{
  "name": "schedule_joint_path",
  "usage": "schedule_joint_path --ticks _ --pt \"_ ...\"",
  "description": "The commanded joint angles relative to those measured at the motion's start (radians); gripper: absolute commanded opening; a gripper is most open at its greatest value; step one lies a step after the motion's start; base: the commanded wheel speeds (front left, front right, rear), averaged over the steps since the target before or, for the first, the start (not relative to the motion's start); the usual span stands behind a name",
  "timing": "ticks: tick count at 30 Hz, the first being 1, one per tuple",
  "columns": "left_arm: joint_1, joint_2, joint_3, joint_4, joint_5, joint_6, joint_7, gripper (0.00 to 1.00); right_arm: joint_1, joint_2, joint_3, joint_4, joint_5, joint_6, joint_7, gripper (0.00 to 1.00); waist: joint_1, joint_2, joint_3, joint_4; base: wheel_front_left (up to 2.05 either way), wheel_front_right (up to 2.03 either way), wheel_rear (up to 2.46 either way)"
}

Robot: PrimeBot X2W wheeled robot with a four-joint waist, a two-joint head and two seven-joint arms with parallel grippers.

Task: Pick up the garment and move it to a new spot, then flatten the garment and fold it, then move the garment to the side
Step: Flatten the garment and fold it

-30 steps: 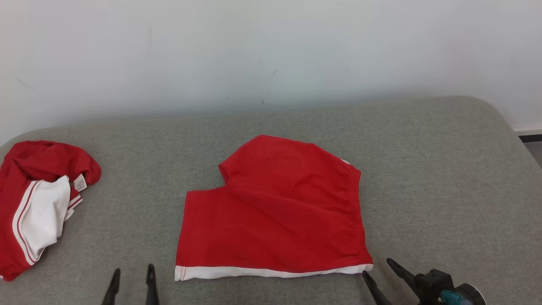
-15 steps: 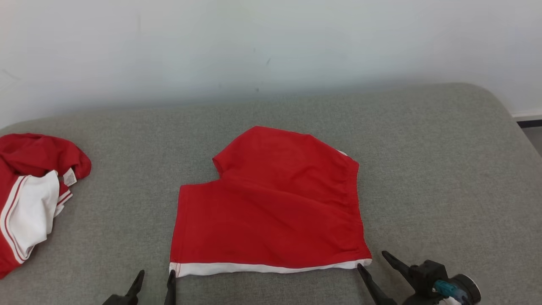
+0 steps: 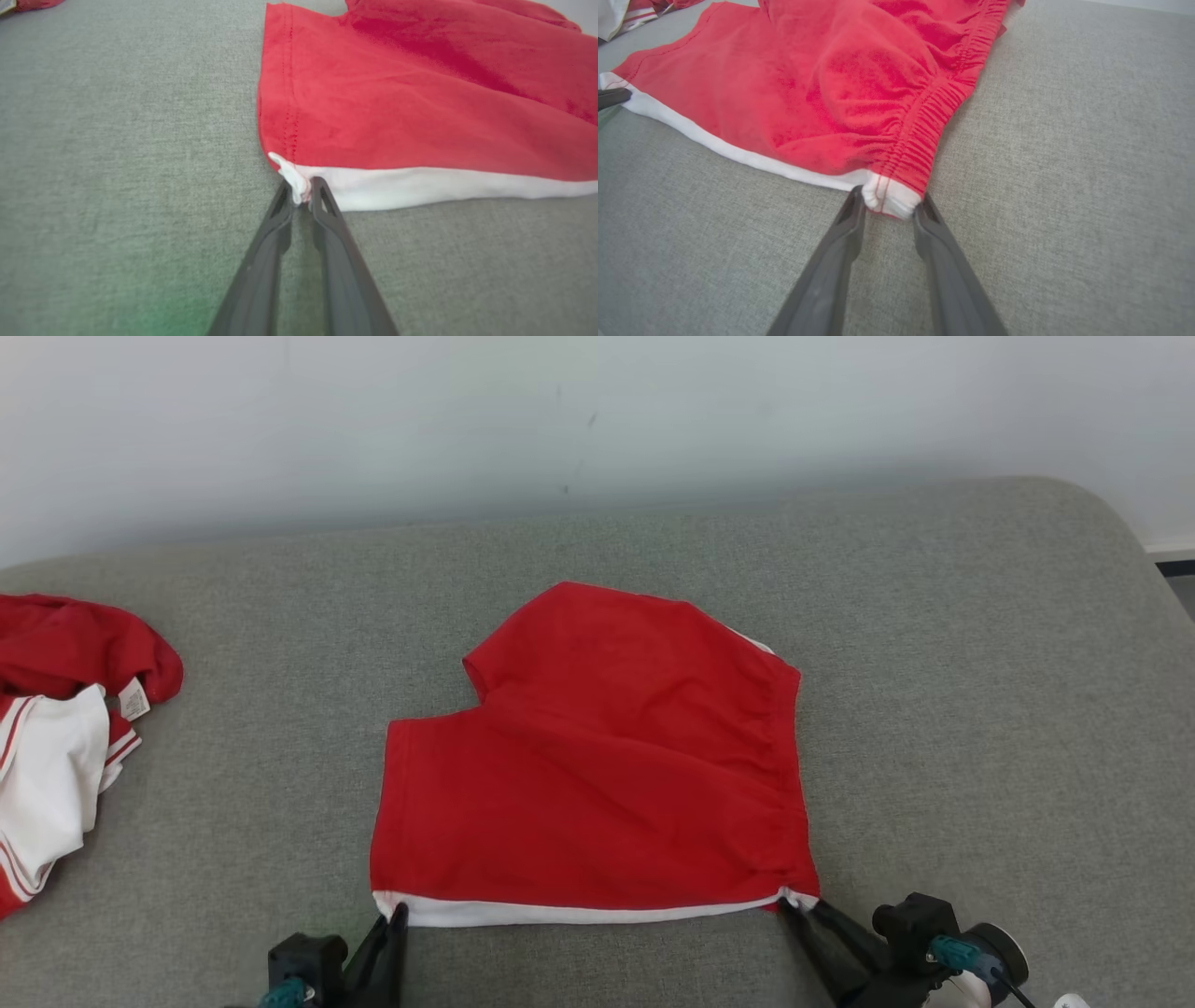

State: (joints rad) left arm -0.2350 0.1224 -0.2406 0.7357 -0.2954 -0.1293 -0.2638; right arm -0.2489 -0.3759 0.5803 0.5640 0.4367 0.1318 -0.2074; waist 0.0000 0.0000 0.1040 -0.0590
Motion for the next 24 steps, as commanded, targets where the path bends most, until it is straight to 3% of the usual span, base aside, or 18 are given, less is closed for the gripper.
schedule_joint_path --ticks 1,16,24 --pt "-0.024 -0.008 0.0 0.001 -0.036 -0.001 -0.001 0.0 -0.014 -0.002 0.01 0.001 0.011 -0.002 -0.011 0.0 0.0 0.0 0.005 0.003 0.0 0.0 0.0" --pt "0.062 0.038 0.055 -0.214 0.012 0.0 -0.002 0.0 -0.007 -0.04 0.016 -0.133 0.041 -0.002 -0.03 0.0 0.0 0.0 -0.039 -0.002 0.0 0.0 0.0" --pt "-0.251 0.16 -0.056 -0.313 0.027 0.0 0.065 0.0 -0.256 -0.08 -0.005 -0.242 0.096 -0.002 0.095 0.0 0.0 0.0 0.046 -0.029 0.0 0.0 0.0"
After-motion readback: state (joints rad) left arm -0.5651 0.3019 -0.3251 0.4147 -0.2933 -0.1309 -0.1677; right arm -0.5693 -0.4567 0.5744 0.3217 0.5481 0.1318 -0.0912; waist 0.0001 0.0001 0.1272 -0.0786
